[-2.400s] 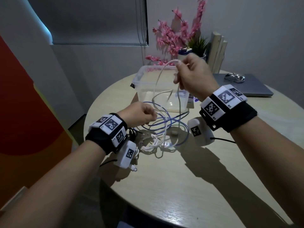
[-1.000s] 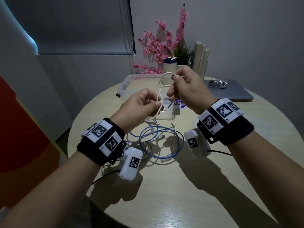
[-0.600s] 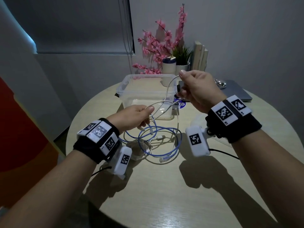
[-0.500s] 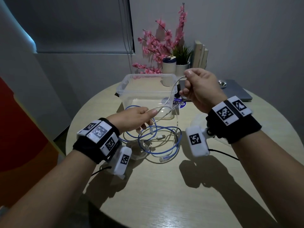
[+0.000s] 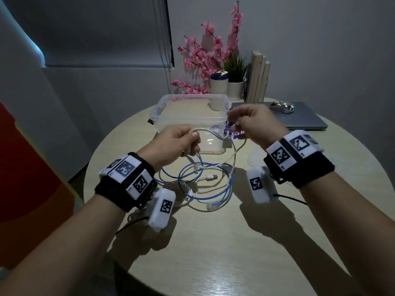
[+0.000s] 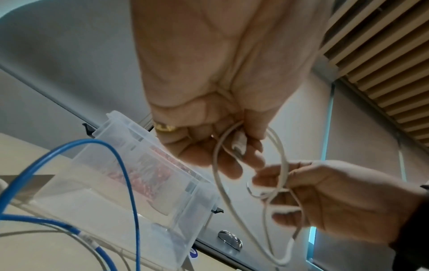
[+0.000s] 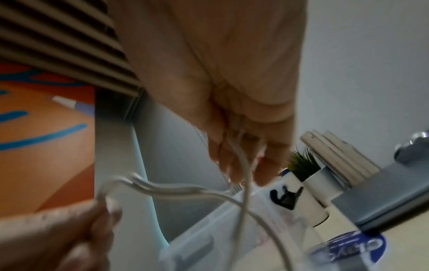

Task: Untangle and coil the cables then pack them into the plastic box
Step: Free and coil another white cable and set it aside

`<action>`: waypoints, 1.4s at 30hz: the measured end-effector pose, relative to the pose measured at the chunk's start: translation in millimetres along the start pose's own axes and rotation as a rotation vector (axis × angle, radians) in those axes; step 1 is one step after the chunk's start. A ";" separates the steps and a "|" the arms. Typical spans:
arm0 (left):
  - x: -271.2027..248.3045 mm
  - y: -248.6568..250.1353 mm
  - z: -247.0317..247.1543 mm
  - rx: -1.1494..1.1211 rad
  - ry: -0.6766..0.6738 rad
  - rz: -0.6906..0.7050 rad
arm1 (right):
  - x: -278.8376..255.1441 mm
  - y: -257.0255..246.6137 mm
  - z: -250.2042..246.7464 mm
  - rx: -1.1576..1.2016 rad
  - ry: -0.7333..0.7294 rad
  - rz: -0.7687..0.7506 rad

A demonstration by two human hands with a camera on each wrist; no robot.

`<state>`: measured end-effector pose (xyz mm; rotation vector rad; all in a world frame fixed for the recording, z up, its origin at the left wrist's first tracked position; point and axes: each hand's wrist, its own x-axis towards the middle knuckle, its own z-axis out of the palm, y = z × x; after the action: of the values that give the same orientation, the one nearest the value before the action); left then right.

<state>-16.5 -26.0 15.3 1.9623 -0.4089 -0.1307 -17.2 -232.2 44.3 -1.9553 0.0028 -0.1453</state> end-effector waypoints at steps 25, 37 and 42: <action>6.2 -4.4 1.6 0.183 0.208 -0.043 | -2.6 6.7 4.1 -0.153 0.020 -0.162; 9.2 -3.0 -2.2 0.192 0.227 -0.052 | -13.1 -8.9 2.3 0.264 -0.072 -0.168; 10.2 10.1 2.5 0.341 0.395 0.116 | -17.6 -12.1 3.7 0.367 -0.157 -0.185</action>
<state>-9.9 -35.3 24.4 2.2264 -0.2944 0.4209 -35.1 -222.9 52.4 -1.5926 -0.2900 -0.1048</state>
